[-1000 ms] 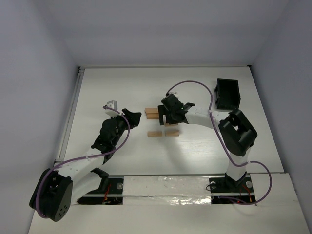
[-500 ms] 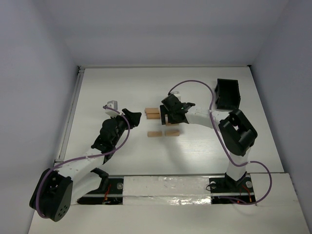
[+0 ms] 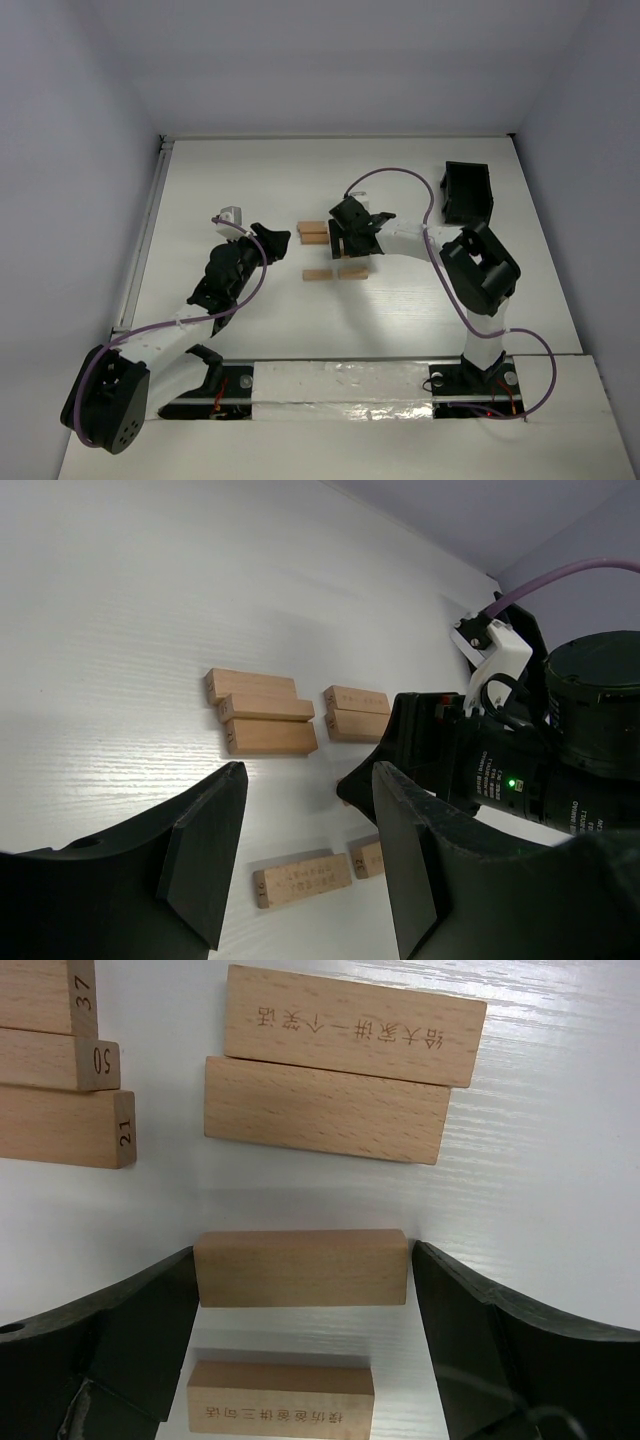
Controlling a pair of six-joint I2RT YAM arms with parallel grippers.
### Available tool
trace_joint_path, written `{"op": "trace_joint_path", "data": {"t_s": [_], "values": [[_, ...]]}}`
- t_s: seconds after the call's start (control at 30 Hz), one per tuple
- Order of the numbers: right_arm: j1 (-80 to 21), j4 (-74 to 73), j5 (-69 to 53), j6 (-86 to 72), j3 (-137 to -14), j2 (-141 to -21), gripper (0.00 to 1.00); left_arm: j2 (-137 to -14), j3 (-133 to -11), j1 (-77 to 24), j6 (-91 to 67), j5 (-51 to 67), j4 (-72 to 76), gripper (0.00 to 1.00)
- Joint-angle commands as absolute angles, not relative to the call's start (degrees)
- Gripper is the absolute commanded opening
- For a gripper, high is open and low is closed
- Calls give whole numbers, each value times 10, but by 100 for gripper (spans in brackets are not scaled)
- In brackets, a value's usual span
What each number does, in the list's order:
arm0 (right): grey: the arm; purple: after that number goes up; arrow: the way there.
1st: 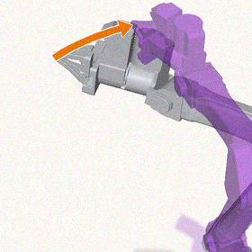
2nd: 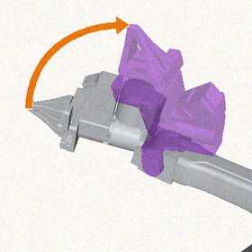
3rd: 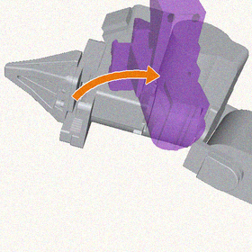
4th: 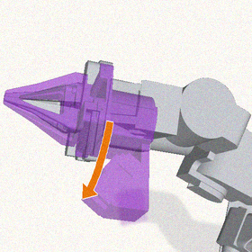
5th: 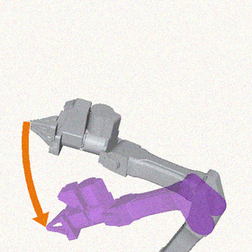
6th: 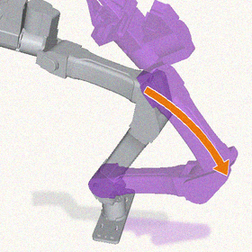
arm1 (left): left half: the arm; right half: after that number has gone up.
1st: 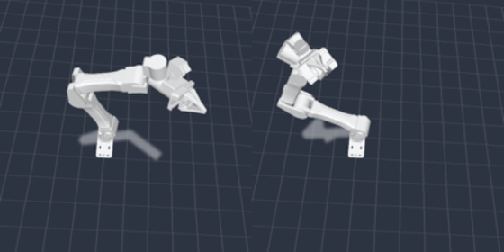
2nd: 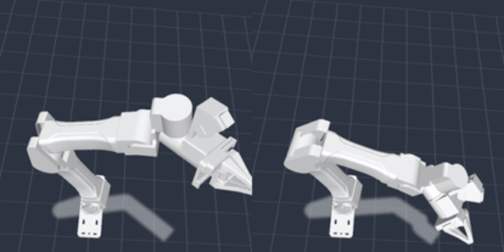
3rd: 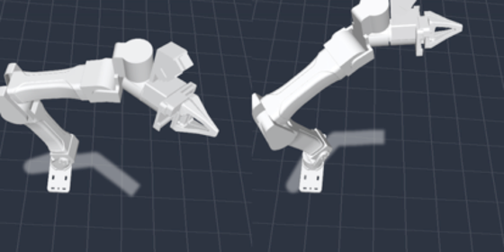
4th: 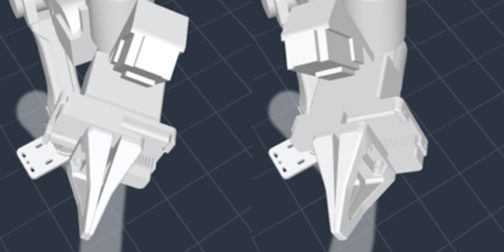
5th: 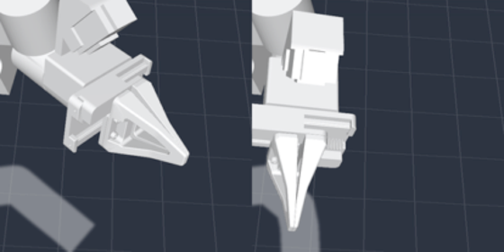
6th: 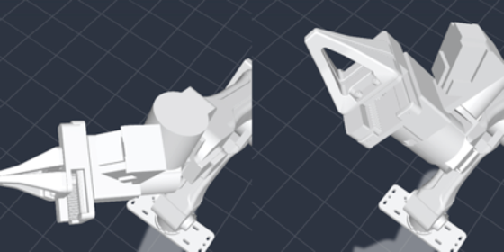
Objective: Build the wood block tower
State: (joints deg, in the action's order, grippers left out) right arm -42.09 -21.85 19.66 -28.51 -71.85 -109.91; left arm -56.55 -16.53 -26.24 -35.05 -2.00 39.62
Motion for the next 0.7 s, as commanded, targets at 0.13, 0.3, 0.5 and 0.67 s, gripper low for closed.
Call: {"op": "trace_joint_path", "data": {"t_s": [0.13, 0.3, 0.5, 0.67], "values": [[-424, -208, 210, -298, -726, -1096, 84, -570, -193, -260, -349, -14, 425, 50], [-424, -207, 204, -311, -709, -1082, 82, -570, -192, -260, -350, -11, 427, 50], [-429, -200, 191, -323, -693, -1079, 82, -569, -192, -260, -351, -11, 427, 50], [-434, -202, 192, -327, -696, -1082, 83, -566, -192, -260, -351, -11, 426, 50]]}}
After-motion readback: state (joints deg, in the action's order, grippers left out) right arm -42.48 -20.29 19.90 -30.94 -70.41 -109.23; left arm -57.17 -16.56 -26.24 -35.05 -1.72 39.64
